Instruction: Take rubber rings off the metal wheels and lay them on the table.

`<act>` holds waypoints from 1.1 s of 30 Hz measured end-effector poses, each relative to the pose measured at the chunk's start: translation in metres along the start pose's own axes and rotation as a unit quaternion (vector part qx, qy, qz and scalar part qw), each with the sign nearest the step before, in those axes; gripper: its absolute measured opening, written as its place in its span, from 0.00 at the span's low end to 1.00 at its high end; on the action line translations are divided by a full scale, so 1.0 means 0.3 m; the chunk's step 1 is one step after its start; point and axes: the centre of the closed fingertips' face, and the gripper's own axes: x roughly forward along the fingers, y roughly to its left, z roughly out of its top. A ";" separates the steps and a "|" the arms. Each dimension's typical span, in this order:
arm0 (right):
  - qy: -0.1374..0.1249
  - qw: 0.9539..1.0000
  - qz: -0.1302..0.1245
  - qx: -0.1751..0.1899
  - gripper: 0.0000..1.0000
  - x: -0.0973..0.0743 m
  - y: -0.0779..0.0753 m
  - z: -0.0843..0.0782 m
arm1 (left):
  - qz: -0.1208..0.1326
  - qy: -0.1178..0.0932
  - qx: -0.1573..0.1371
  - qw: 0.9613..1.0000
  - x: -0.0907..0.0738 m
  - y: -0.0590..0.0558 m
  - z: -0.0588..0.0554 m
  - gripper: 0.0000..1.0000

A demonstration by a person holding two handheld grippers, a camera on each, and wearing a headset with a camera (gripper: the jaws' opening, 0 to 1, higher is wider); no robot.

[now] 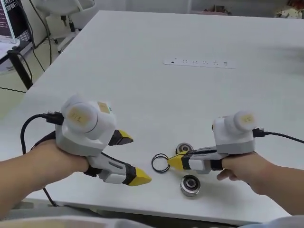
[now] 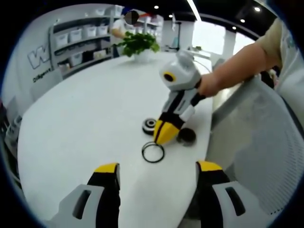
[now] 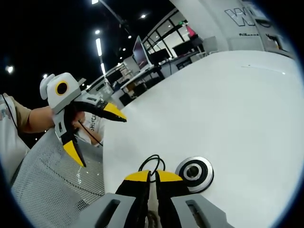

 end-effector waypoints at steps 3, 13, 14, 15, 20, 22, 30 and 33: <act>0.009 1.000 -0.002 -0.011 0.03 0.001 0.002 -0.008 | -0.001 0.003 -0.001 1.000 0.001 0.000 -0.006 0.65; 0.029 0.999 -0.010 -0.044 0.08 0.005 0.014 -0.019 | -0.004 0.009 -0.003 1.000 0.003 -0.001 -0.015 0.64; 0.032 0.998 -0.011 -0.049 0.09 0.005 0.018 -0.021 | -0.004 0.010 -0.003 1.000 0.004 -0.001 -0.016 0.64; 0.033 0.998 -0.011 -0.052 0.10 0.006 0.019 -0.023 | -0.004 0.010 -0.003 1.000 0.004 -0.001 -0.017 0.64; 0.040 0.997 -0.017 -0.071 0.13 0.001 0.021 -0.028 | -0.004 0.014 -0.004 1.000 0.003 0.000 -0.022 0.64; 0.041 0.996 -0.017 -0.072 0.14 -0.002 0.022 -0.028 | -0.004 0.015 -0.004 1.000 0.003 -0.001 -0.023 0.64; 0.034 0.996 -0.019 -0.076 0.17 -0.029 0.026 -0.009 | -0.003 0.018 -0.004 1.000 -0.001 -0.001 -0.026 0.64; 0.023 0.997 -0.018 -0.075 0.17 -0.046 0.030 0.009 | -0.002 0.018 -0.003 1.000 -0.004 0.000 -0.023 0.64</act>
